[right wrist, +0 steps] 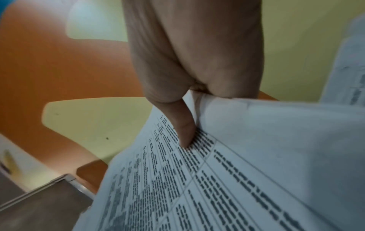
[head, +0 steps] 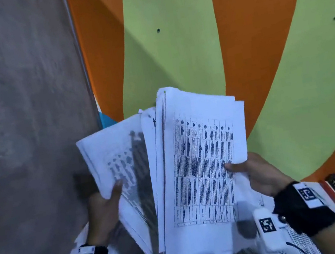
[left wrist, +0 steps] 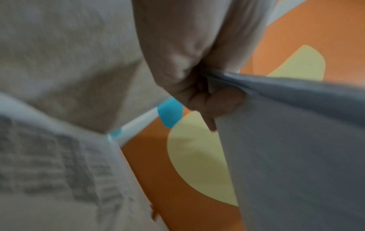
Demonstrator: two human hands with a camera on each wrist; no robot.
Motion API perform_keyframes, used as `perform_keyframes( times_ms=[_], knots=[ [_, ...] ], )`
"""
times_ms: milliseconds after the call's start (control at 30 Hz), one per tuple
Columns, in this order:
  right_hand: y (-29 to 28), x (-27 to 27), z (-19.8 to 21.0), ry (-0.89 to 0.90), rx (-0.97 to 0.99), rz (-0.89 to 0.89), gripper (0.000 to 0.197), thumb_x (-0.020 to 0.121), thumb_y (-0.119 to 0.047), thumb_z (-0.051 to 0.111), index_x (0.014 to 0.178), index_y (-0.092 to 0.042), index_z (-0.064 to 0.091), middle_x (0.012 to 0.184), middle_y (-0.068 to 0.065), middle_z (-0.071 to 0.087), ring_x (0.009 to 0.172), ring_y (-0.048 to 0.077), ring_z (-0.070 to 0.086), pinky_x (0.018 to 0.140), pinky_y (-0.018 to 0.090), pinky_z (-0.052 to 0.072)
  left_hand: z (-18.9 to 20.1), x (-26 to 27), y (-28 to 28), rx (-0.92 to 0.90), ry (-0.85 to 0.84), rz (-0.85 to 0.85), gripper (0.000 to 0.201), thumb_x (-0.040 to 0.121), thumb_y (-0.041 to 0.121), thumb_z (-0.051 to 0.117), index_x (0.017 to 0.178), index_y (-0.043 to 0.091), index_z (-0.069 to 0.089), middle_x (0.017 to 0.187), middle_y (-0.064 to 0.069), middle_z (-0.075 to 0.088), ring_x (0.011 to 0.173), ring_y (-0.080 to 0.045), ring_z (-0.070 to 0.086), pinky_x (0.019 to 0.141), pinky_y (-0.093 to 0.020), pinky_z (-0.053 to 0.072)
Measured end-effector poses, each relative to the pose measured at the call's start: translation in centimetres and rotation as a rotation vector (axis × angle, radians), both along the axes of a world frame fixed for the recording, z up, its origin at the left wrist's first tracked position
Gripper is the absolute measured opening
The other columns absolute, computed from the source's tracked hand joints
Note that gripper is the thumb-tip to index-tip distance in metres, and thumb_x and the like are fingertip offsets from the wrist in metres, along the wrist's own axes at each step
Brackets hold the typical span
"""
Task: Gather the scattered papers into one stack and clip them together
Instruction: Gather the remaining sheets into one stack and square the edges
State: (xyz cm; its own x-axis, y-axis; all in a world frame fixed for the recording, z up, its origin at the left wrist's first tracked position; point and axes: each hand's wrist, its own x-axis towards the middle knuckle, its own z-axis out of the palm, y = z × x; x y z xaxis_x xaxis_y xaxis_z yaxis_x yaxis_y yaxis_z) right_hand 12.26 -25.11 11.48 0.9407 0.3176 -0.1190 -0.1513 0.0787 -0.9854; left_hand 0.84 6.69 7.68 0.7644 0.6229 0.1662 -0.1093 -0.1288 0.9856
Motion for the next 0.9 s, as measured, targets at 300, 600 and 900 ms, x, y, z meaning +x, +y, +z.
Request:
perform_keyframes(
  times_ms=[300,600,900],
  knots=[
    [0.5,-0.7,-4.5,0.066,-0.116,-0.014,0.034,0.086,0.004,0.061,0.120,0.003,0.057,0.113,0.015,0.068,0.102,0.029,0.064,0.091,0.037,0.049,-2.0,1.6,-3.1,-0.077,0.058,-0.395,0.070,0.049,0.077,0.072,0.096,0.025,0.070,0.096,0.009,0.077,0.094,-0.013,0.072,0.078,-0.031,0.058],
    [0.5,-1.3,-0.5,-0.440,-0.172,-0.205,0.047,0.078,-0.003,0.072,0.110,-0.032,0.054,0.111,-0.025,0.064,0.102,-0.018,0.057,0.088,0.003,0.044,0.9,4.8,-3.8,0.198,0.075,-0.325,0.059,0.058,0.053,0.086,0.087,0.006,0.067,0.082,-0.014,0.074,0.078,-0.030,0.071,0.068,-0.047,0.060],
    [0.2,-2.2,0.2,-0.631,-0.131,-0.331,0.103,0.078,0.011,0.067,0.150,-0.027,0.004,0.152,-0.012,0.027,0.136,-0.006,0.032,0.106,0.021,0.041,2.4,4.5,-7.7,0.130,-0.009,-0.454,0.037,0.065,0.012,0.086,0.044,0.015,0.055,0.037,0.009,0.054,0.036,0.003,0.047,0.043,-0.009,0.035]
  ],
)
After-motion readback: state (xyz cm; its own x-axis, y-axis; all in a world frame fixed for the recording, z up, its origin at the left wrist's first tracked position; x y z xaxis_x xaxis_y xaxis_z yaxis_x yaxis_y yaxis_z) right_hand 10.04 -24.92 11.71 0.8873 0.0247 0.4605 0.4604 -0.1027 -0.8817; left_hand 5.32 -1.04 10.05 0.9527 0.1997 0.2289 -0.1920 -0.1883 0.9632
